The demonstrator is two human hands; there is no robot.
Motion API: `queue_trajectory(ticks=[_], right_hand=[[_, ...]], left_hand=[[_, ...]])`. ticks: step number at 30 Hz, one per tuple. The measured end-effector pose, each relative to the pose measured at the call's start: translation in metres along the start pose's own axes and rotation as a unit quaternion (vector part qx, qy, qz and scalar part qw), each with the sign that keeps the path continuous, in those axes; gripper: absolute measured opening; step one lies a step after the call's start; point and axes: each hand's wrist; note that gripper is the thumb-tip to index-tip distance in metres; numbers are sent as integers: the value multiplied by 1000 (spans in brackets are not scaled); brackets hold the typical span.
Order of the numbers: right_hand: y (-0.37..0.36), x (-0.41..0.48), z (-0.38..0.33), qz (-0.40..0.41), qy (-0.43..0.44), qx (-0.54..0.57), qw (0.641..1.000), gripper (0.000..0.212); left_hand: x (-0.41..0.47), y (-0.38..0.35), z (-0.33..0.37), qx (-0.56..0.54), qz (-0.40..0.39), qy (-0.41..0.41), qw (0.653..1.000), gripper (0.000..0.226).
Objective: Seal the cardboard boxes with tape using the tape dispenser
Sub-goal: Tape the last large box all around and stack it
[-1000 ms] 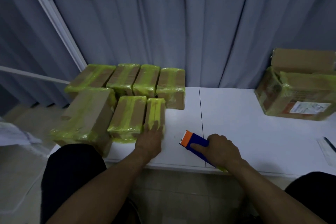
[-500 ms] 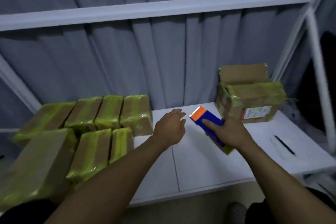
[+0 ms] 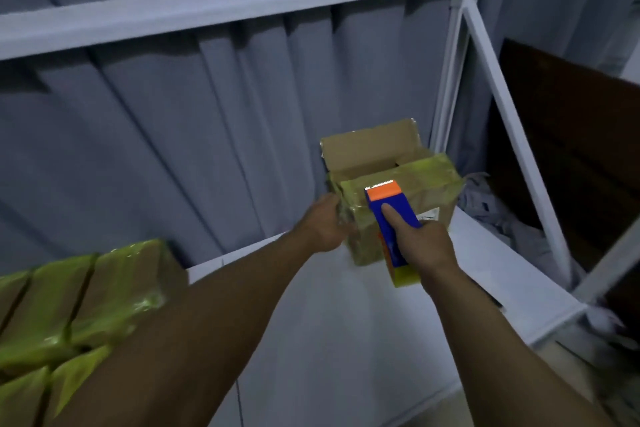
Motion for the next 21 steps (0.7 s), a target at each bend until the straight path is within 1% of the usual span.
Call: queue_trajectory(ticks=[2, 4, 6, 7, 8, 11, 12, 13, 15, 17, 19, 21], right_hand=[[-1, 12, 10, 13, -24, 20, 999, 54], [1, 21, 14, 20, -37, 26, 999, 53], [5, 27, 13, 25, -38, 27, 999, 52], [6, 28, 13, 27, -38, 30, 998, 51], [8, 30, 13, 30, -36, 35, 998, 50], [9, 29, 11, 32, -28, 37, 998, 52], [8, 26, 8, 31, -23, 34, 999, 52], [8, 23, 5, 29, -15, 34, 999, 51], [8, 13, -3, 22, 4, 36, 999, 49], [9, 0, -13, 12, 28, 27, 999, 48], [7, -13, -22, -3, 51, 7, 999, 49], [4, -33, -32, -19, 75, -14, 997, 54]], left_hand=[[36, -8, -12, 39, -1, -10, 999, 87], [59, -10, -14, 59, -7, -20, 998, 104], [74, -11, -13, 15, -37, -27, 999, 113], [80, -14, -16, -26, -48, -29, 998, 109], [82, -15, -13, -64, -46, -35, 996, 99], [72, -23, -5, -194, 46, -4, 980, 69], [64, -24, -4, -211, 77, 10, 974, 64], [56, -23, -3, -210, 103, 10, 972, 58], [37, -18, -7, -167, 138, -19, 976, 48], [8, -7, -9, -118, 157, -38, 980, 38], [-28, 3, -14, -81, 172, -59, 980, 35], [-69, 10, -25, -52, 178, -89, 979, 32]])
Point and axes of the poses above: each hand's wrist, its own x-axis towards the middle knuckle, its own y-axis out of the back of the hand, z = x × y
